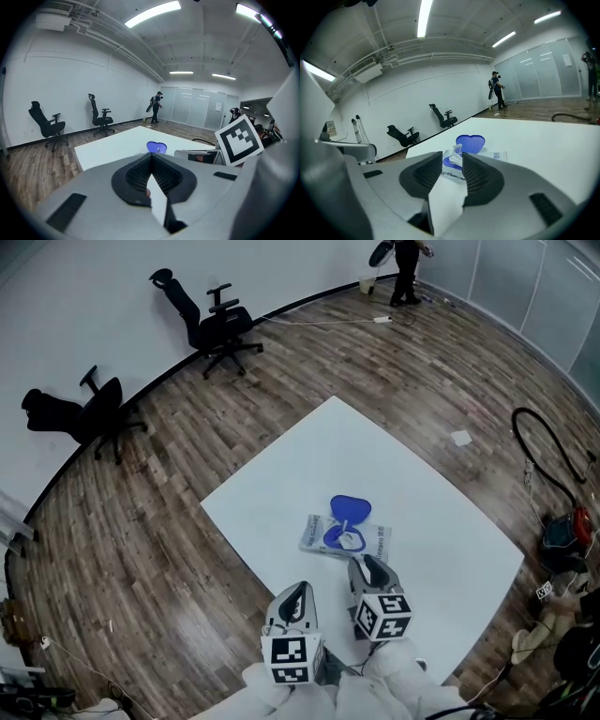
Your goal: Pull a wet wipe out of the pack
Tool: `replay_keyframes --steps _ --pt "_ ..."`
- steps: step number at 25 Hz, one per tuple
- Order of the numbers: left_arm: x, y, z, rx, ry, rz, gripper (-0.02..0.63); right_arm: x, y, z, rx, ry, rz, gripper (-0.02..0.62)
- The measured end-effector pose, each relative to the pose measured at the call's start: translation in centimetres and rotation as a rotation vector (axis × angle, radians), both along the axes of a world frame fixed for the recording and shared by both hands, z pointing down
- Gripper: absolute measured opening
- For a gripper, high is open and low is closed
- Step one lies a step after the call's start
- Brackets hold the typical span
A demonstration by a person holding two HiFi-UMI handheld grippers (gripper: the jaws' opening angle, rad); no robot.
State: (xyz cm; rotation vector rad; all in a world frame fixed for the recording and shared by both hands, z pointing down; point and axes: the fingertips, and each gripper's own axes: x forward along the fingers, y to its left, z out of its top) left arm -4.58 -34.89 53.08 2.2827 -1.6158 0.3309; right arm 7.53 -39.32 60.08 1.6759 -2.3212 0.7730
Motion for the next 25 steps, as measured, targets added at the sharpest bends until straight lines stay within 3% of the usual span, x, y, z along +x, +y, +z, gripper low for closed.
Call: replay_keyframes --steps 25 --pt "-2.8 -2.1 3.4 -0.083 -0.02 -0.046 -0.004 -1.1 -4.0 4.8 -0.061 0.022 -0.029 0.124"
